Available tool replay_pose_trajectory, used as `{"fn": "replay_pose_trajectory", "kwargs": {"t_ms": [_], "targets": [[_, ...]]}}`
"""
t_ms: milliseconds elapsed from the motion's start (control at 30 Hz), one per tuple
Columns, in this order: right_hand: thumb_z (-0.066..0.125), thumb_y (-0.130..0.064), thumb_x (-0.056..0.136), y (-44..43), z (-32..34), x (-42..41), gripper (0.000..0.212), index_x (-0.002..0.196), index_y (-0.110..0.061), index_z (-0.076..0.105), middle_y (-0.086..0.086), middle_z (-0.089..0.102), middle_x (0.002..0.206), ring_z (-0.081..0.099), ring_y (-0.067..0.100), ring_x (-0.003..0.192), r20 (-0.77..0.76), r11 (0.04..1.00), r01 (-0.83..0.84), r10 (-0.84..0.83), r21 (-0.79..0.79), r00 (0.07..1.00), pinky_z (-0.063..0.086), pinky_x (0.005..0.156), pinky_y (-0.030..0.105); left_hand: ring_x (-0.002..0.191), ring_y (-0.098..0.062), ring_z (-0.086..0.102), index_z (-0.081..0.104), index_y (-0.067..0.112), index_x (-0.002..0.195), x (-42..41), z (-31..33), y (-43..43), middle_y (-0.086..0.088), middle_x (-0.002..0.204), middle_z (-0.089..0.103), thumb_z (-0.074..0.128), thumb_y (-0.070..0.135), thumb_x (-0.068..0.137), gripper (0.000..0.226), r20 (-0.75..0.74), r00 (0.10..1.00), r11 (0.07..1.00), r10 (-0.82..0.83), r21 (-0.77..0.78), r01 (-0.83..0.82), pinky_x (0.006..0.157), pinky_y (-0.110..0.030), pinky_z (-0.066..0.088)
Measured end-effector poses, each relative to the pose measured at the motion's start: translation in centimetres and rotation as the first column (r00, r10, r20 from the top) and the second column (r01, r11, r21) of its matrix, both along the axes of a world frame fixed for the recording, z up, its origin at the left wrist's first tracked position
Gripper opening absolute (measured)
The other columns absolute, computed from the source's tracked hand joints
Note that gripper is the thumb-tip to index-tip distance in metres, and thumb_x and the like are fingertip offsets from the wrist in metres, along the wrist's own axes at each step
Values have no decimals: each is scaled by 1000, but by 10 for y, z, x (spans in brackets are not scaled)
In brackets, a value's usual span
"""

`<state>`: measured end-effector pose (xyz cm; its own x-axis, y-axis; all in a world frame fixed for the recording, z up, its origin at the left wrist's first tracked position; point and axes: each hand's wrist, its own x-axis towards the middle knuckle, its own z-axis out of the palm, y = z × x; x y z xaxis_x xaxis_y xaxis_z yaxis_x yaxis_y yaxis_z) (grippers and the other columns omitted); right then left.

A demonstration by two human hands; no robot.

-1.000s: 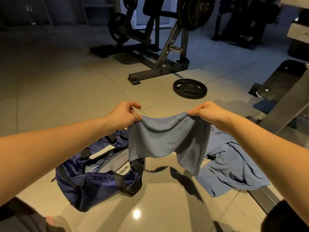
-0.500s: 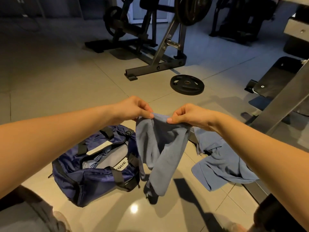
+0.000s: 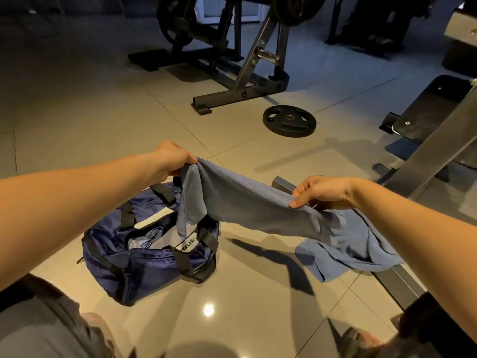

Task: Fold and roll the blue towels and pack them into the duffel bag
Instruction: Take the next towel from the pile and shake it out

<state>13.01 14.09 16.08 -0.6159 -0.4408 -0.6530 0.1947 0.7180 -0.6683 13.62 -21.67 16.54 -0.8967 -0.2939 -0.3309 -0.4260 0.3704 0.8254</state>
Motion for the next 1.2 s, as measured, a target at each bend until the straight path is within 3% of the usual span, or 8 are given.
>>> {"fn": "replay_pose_trajectory", "kwargs": {"t_ms": [100,267,367,533,733,867,967,1200], "targets": [[75,-25,88,12,-7,-3,14,83,-11,76,14,74,99,68,28,94,2,996,48,-48,81,999,55,94,43,77,-19,58,67,-2,113,0,-3,-1,-12,95,63,68,9,95,21,-15,998,998,63,2,-63,58,-28,47],[79,-27,84,25,-13,-5,22,94,-8,73,11,75,98,70,26,92,-39,974,147,-142,174,989,56,80,37,78,-21,60,67,-2,109,0,-11,-7,-13,92,64,70,13,95,20,-36,989,989,144,-23,-144,67,-35,56],[80,-30,84,34,-24,-6,33,106,-7,70,14,72,110,67,30,104,-70,928,210,-198,307,978,55,93,44,83,-26,64,69,0,104,2,-19,-8,-18,102,69,70,15,94,18,-33,984,983,176,-54,-177,80,-42,59],[69,-40,94,36,-28,-8,39,118,-10,60,11,62,118,61,30,106,-192,851,366,-315,377,929,57,82,47,87,-30,66,70,-5,104,2,-19,-4,-19,98,69,70,10,93,19,4,990,989,141,-43,-141,73,-40,57],[65,-37,97,-22,12,-8,31,98,-6,68,15,67,98,65,27,87,-202,956,226,-188,188,961,57,73,38,72,-18,58,69,6,90,5,-8,18,-10,87,65,64,5,96,8,50,999,1000,-21,16,20,50,-23,44],[63,-39,97,-59,49,4,34,110,-7,64,16,67,107,66,29,97,-202,965,261,-257,-7,945,59,84,41,82,-22,61,69,10,86,5,0,41,-11,91,68,64,3,94,11,42,985,981,-169,104,164,61,-30,51],[65,-38,96,-72,56,13,38,112,-4,60,16,65,99,67,27,85,-139,923,371,-383,-102,913,61,68,37,80,-19,59,63,14,95,9,9,61,-8,92,67,70,6,92,11,-16,970,958,-243,152,243,59,-29,47],[71,-10,90,-85,51,18,18,79,-8,57,14,64,87,65,22,76,-95,845,444,-490,-299,867,57,60,31,82,-17,63,66,11,92,22,27,72,-8,90,67,64,-5,92,16,-82,912,879,-403,242,410,65,-27,53]]}}
